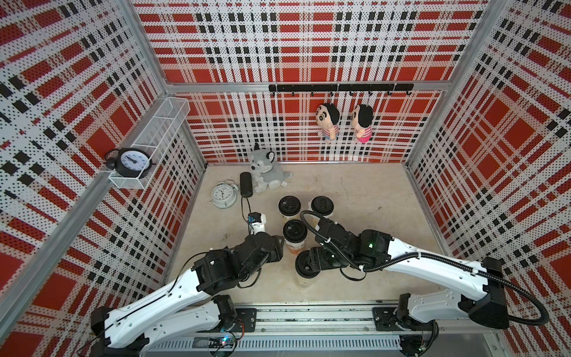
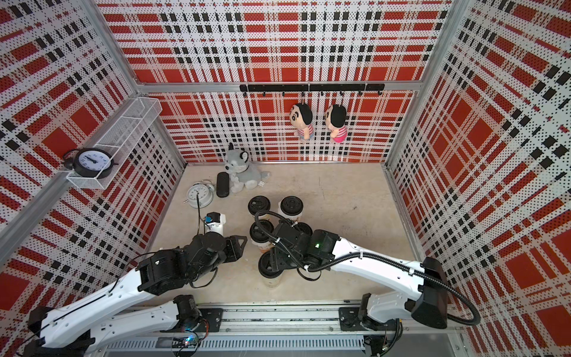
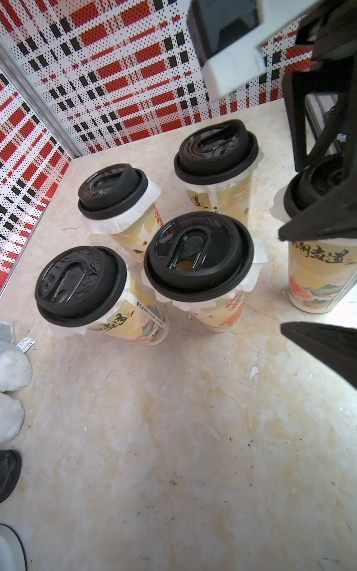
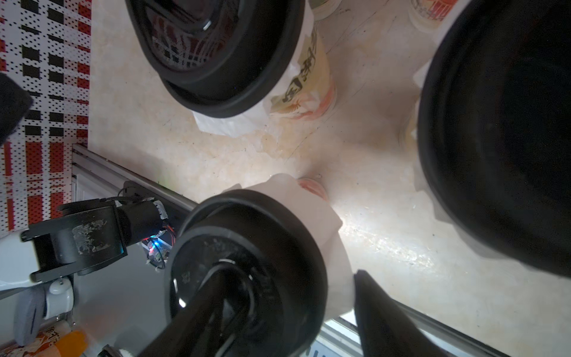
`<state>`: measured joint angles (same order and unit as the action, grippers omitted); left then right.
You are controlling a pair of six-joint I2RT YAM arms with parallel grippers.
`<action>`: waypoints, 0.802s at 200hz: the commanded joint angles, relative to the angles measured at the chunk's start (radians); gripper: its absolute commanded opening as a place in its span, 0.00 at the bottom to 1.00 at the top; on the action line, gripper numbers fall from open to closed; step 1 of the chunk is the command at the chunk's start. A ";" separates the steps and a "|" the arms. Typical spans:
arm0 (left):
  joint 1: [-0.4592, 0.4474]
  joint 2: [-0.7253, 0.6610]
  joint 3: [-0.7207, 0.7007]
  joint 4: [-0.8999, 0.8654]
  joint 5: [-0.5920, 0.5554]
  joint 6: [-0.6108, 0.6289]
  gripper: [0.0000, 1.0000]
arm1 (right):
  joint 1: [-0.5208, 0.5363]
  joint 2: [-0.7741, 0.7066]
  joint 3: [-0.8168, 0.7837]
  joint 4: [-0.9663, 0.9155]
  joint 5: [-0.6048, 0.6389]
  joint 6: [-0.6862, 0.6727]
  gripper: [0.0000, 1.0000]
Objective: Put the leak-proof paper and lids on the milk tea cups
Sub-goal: Secure the cup lid on the cup.
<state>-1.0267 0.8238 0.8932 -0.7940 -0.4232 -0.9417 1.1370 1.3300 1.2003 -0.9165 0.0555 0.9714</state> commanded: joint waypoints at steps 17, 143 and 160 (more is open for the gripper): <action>0.008 -0.003 0.013 0.000 0.006 0.021 0.47 | -0.001 0.055 0.018 -0.175 0.066 -0.040 0.68; 0.023 -0.011 0.007 -0.008 0.012 0.033 0.46 | -0.001 0.022 0.050 -0.076 -0.007 -0.079 0.72; 0.030 -0.013 0.005 -0.007 0.012 0.037 0.46 | -0.001 0.010 0.051 -0.052 -0.021 -0.090 0.73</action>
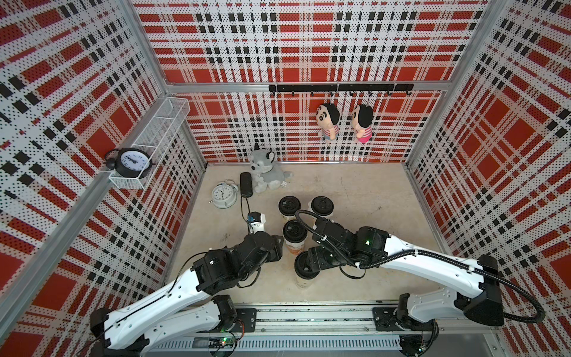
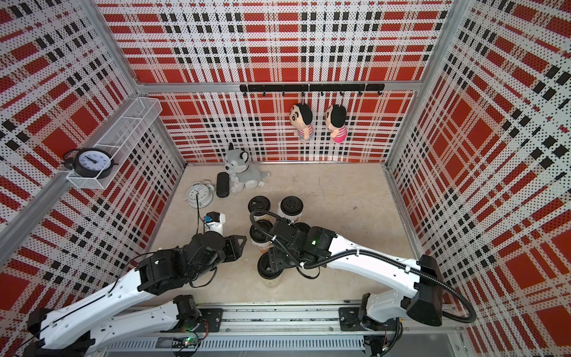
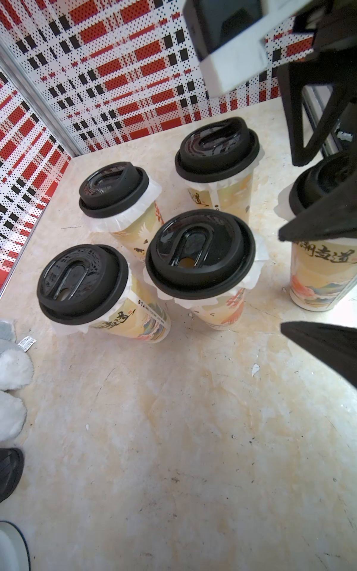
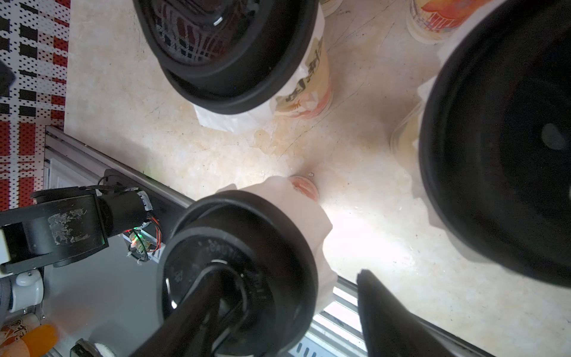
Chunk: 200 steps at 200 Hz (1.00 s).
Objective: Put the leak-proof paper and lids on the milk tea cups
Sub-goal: Secure the cup lid on the cup.
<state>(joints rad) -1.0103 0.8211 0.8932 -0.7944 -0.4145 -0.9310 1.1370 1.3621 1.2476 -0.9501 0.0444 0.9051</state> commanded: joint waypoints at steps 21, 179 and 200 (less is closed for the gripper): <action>0.019 -0.008 0.005 -0.006 0.006 0.034 0.46 | 0.000 -0.024 0.010 -0.002 -0.023 -0.037 0.74; 0.331 -0.146 -0.059 0.353 -0.406 0.395 0.83 | -0.432 -0.268 0.065 0.165 0.406 -0.483 1.00; 0.441 -0.247 -0.244 0.682 -0.451 0.618 0.94 | -0.618 -0.397 -0.189 0.496 0.425 -0.704 1.00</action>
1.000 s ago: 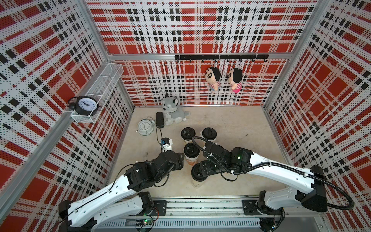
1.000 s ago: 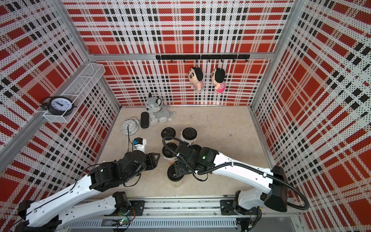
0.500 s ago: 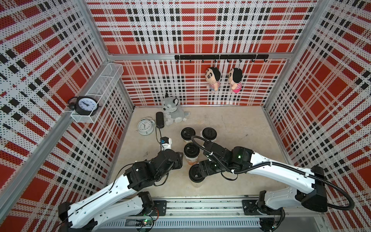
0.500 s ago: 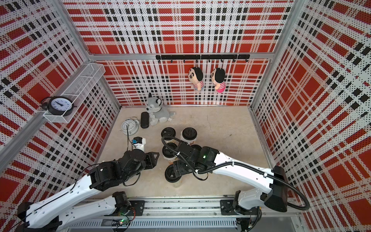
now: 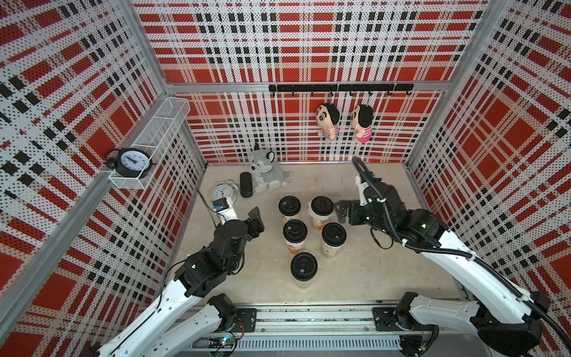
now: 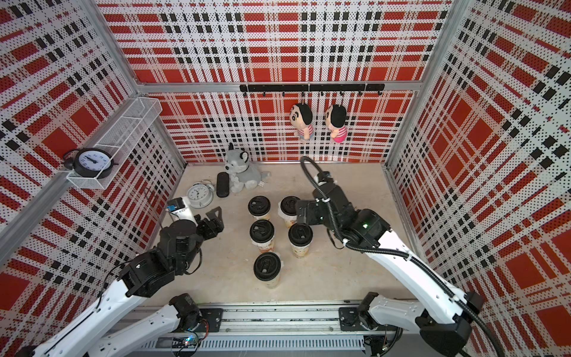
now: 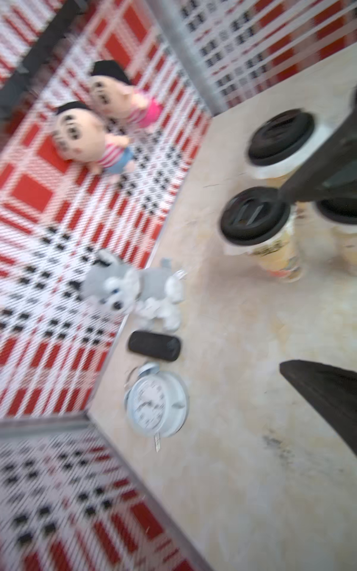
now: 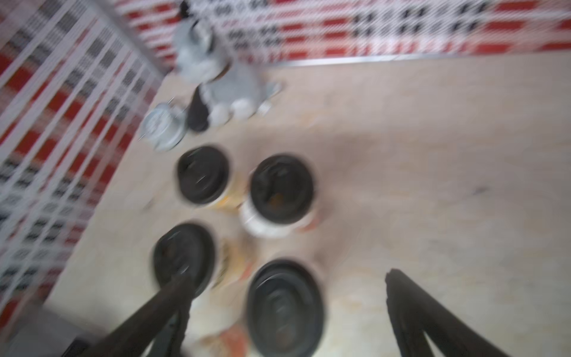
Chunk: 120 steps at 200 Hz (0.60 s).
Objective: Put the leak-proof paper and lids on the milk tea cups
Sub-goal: Secure the cup lid on the cup, then reset both arms
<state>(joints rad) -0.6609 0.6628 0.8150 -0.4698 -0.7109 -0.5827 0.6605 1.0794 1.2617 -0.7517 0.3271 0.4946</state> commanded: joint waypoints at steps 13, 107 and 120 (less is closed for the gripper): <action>0.141 -0.175 -0.337 0.627 -0.224 0.329 0.98 | -0.241 -0.186 -0.358 0.497 0.170 -0.349 1.00; 0.636 0.266 -0.845 1.576 0.132 0.351 0.98 | -0.629 0.070 -0.993 1.470 -0.065 -0.340 1.00; 0.638 0.415 -0.879 1.781 0.133 0.385 0.98 | -0.630 0.177 -1.028 1.637 -0.094 -0.327 1.00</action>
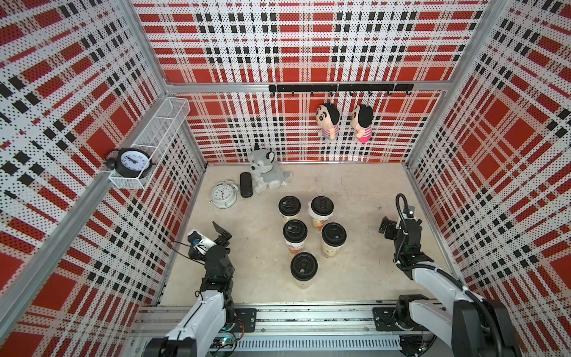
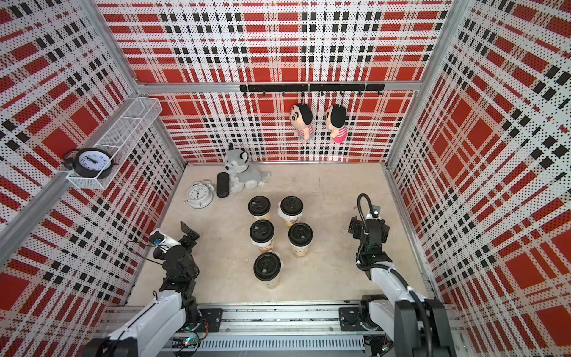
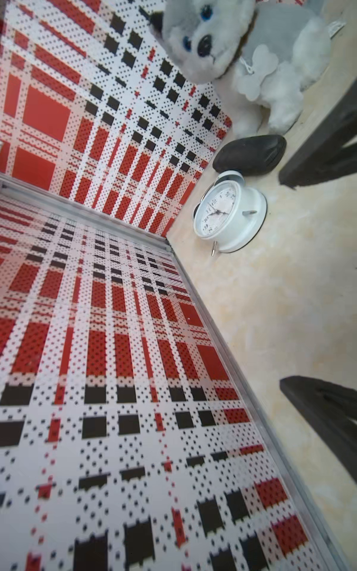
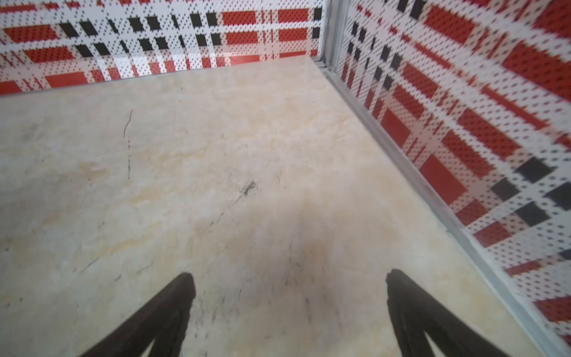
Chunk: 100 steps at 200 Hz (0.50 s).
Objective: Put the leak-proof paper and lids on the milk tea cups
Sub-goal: Reset both arms
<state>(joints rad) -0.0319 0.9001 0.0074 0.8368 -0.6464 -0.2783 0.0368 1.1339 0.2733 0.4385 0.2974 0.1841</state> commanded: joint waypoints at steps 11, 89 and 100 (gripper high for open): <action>0.017 0.320 -0.081 0.662 0.069 0.089 0.98 | -0.006 0.205 -0.040 0.555 -0.085 -0.020 1.00; 0.010 0.664 0.160 0.618 0.264 0.192 0.98 | -0.006 0.423 -0.048 0.822 -0.148 -0.105 1.00; -0.004 0.683 0.185 0.611 0.257 0.206 0.98 | -0.005 0.440 -0.004 0.762 -0.145 -0.107 1.00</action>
<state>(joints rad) -0.0235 1.5791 0.1234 1.5040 -0.4183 -0.1135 0.0360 1.5623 0.2062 1.1286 0.1570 0.1066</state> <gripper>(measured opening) 0.981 0.999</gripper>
